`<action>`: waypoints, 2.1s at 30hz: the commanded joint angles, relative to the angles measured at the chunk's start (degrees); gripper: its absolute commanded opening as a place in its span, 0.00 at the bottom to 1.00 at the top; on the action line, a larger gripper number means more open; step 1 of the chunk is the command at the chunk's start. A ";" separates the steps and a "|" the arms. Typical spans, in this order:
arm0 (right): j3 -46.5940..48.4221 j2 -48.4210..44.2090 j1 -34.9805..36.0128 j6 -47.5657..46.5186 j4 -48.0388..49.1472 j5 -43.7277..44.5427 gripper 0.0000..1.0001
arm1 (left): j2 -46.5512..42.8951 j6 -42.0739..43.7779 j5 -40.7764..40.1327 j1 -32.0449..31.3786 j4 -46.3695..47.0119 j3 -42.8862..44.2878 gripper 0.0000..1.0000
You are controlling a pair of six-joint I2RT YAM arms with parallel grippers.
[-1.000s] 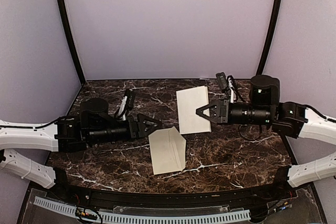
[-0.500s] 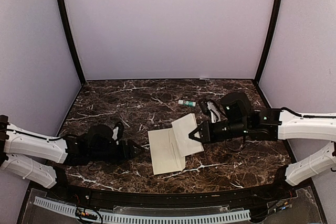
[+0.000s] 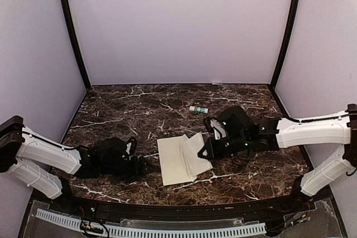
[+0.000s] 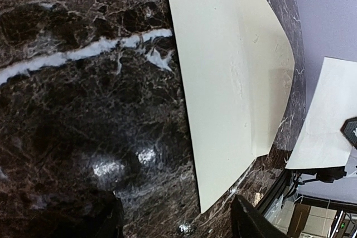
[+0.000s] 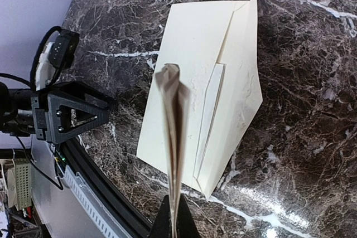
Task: Place the letter into the envelope and seal it
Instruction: Place the letter in the envelope.
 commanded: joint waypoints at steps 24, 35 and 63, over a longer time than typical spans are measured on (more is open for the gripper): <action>2.18 6.21 0.34 3.83 3.52 8.84 0.00 | 8.95 4.81 -1.37 0.18 2.82 8.09 0.45; 2.21 9.65 -0.64 5.45 3.16 11.36 0.00 | 13.29 4.97 0.00 0.21 4.21 9.38 0.40; 1.20 16.17 -0.95 7.17 5.38 9.83 0.00 | 16.67 3.57 3.59 0.15 10.69 8.74 0.15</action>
